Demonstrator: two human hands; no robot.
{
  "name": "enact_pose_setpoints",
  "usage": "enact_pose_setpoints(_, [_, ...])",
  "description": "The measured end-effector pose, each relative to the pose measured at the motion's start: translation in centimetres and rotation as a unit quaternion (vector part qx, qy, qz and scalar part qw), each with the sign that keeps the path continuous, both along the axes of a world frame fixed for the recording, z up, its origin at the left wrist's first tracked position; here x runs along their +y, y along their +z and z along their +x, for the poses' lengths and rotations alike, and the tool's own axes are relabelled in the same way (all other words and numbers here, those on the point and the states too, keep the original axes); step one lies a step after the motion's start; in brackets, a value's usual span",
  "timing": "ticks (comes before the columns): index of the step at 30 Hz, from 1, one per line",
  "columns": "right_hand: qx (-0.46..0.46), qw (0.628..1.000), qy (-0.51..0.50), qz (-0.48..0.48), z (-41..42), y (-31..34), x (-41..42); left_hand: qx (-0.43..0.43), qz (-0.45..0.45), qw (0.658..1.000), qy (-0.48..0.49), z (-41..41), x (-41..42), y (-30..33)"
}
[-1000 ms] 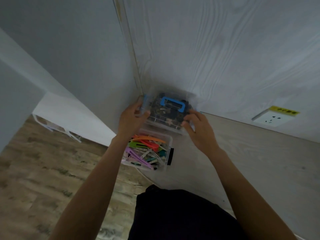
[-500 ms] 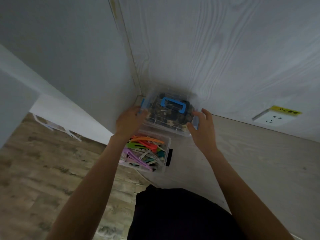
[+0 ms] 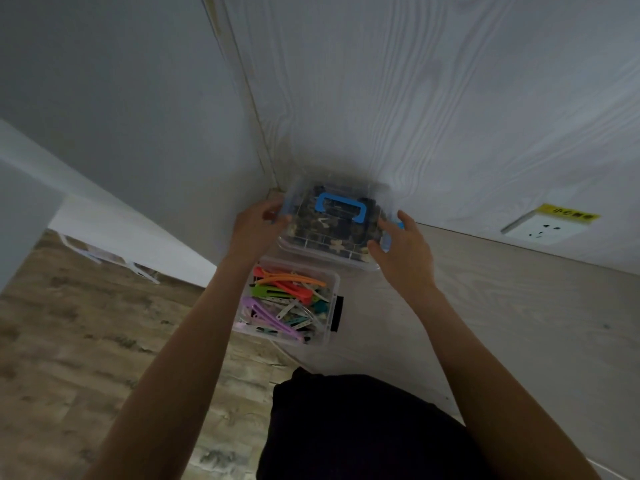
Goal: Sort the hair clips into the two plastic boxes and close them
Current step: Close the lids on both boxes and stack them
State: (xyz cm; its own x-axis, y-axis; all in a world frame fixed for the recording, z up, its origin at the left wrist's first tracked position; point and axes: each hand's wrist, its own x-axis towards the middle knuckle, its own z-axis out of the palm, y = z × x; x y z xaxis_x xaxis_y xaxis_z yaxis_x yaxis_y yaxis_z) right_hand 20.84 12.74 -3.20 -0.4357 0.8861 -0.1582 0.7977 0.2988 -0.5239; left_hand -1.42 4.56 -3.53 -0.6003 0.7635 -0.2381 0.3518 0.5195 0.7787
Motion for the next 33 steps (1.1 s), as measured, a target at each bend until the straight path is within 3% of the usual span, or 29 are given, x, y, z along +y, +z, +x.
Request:
enact_pose_setpoints(6, [-0.012,1.000,0.001,-0.009,0.2,0.1,-0.3,-0.032,0.001,0.999,0.003,-0.1,-0.3,-0.2])
enact_pose_setpoints(13, [0.001,1.000,-0.004,-0.014,-0.2,0.1,-0.8,-0.016,-0.006,1.000,-0.009,-0.5,-0.5,0.0])
enact_pose_setpoints(18, [-0.037,0.999,-0.005,-0.010,-0.2,-0.6,-1.1,-0.012,0.005,0.999,-0.030,0.1,-1.0,-0.5])
enact_pose_setpoints(24, [-0.093,0.992,0.025,0.079,0.8,-1.5,-0.1,-0.004,-0.003,1.000,-0.013,-0.3,-0.4,-0.8])
enact_pose_setpoints(27, [0.038,0.997,-0.030,0.053,1.1,-2.3,0.3,-0.009,0.012,1.000,0.007,0.0,-0.6,-1.1])
enact_pose_setpoints(29, [0.163,0.982,-0.093,-0.035,1.3,-2.7,0.7,-0.009,0.010,1.000,0.021,0.0,-0.5,-1.3])
enact_pose_setpoints(31, [0.270,0.929,-0.179,-0.179,1.5,-2.3,1.1,-0.007,-0.002,0.999,0.032,-0.3,-0.1,-1.3])
enact_pose_setpoints(33, [0.301,0.880,-0.235,-0.283,1.4,-2.0,1.3,-0.059,-0.003,0.997,0.057,-0.5,0.1,-1.5])
